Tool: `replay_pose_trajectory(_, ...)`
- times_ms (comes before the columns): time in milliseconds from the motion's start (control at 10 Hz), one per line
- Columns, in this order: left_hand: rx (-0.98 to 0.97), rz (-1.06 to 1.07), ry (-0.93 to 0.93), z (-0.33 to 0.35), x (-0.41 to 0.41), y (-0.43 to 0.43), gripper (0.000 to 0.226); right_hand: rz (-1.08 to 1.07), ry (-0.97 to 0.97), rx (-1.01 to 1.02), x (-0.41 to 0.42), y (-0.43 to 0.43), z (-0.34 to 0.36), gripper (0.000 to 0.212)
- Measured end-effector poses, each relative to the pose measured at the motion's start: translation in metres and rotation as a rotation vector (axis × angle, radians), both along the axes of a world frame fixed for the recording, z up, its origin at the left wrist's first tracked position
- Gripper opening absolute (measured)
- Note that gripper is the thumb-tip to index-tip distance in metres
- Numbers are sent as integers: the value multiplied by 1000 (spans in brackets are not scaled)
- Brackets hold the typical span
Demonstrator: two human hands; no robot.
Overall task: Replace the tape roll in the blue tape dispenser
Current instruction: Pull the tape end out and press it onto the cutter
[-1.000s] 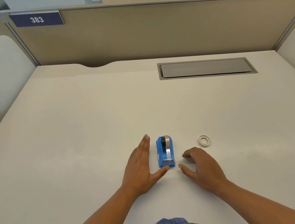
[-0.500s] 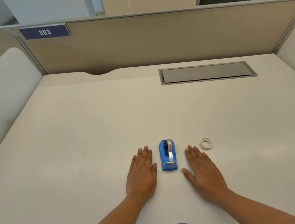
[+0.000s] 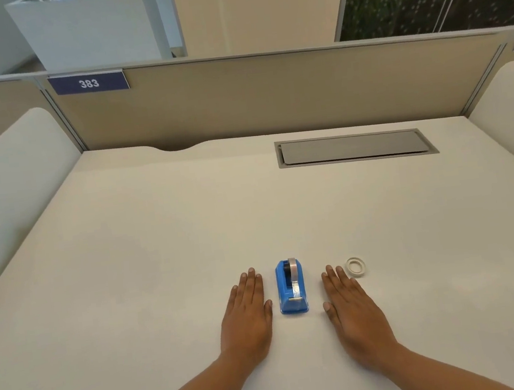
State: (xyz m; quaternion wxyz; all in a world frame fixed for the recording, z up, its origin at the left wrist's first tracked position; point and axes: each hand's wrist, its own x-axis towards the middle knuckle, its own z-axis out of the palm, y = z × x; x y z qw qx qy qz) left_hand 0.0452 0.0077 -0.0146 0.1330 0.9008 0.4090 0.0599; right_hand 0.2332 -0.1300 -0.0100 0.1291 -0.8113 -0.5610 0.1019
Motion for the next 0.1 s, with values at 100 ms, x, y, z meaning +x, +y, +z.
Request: replay_pose_trajectory(100, 72, -1, 10, 7, 3, 8, 59, 13, -30, 71, 5, 11, 10, 62)
